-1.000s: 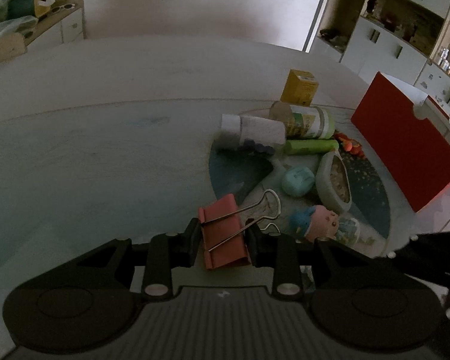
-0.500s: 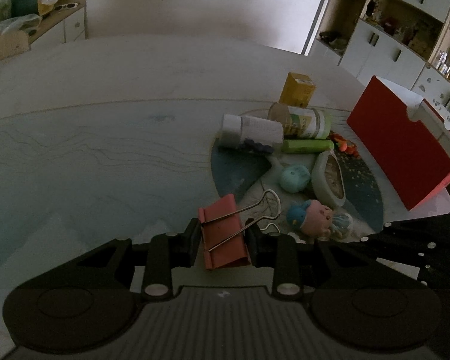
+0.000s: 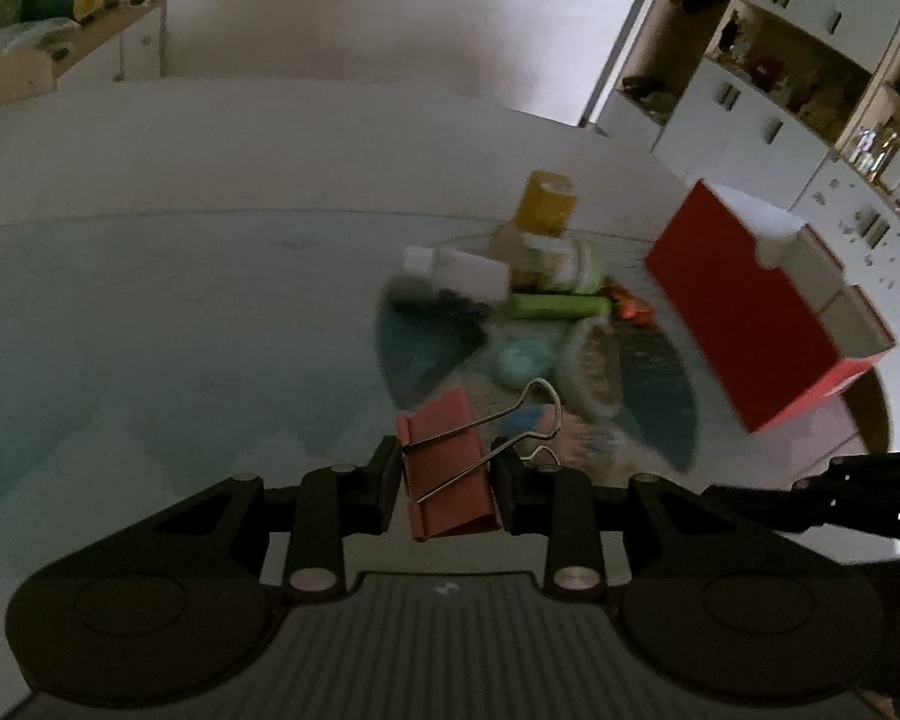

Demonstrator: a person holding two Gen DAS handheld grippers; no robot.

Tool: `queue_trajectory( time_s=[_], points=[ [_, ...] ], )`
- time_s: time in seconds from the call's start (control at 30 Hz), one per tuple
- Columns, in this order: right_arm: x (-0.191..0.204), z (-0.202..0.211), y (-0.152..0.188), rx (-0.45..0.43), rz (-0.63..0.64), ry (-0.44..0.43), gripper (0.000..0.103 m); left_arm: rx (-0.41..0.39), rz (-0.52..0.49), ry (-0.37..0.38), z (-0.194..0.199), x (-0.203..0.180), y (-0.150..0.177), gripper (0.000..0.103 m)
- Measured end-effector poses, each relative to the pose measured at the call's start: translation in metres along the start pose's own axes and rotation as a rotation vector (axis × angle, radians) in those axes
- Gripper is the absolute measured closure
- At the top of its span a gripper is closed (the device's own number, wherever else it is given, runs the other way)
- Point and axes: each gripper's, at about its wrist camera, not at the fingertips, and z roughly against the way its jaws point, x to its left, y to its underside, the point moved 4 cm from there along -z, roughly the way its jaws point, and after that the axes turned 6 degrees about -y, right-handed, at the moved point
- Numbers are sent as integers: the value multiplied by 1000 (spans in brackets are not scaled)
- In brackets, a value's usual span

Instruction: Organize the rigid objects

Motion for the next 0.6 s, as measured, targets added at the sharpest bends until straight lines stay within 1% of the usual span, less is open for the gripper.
queue_trajectory(
  time_s=[0.3, 0.43, 0.6],
  points=[
    [-47, 69, -6, -97, -73, 57, 77, -23, -87, 39, 32, -47, -18, 72],
    [-74, 90, -9, -121, -95, 88, 77, -22, -120, 50, 37, -72, -27, 72],
    [-110, 113, -13, -146, -129, 107, 77, -30, -149, 79, 38, -108, -41, 72]
  ],
)
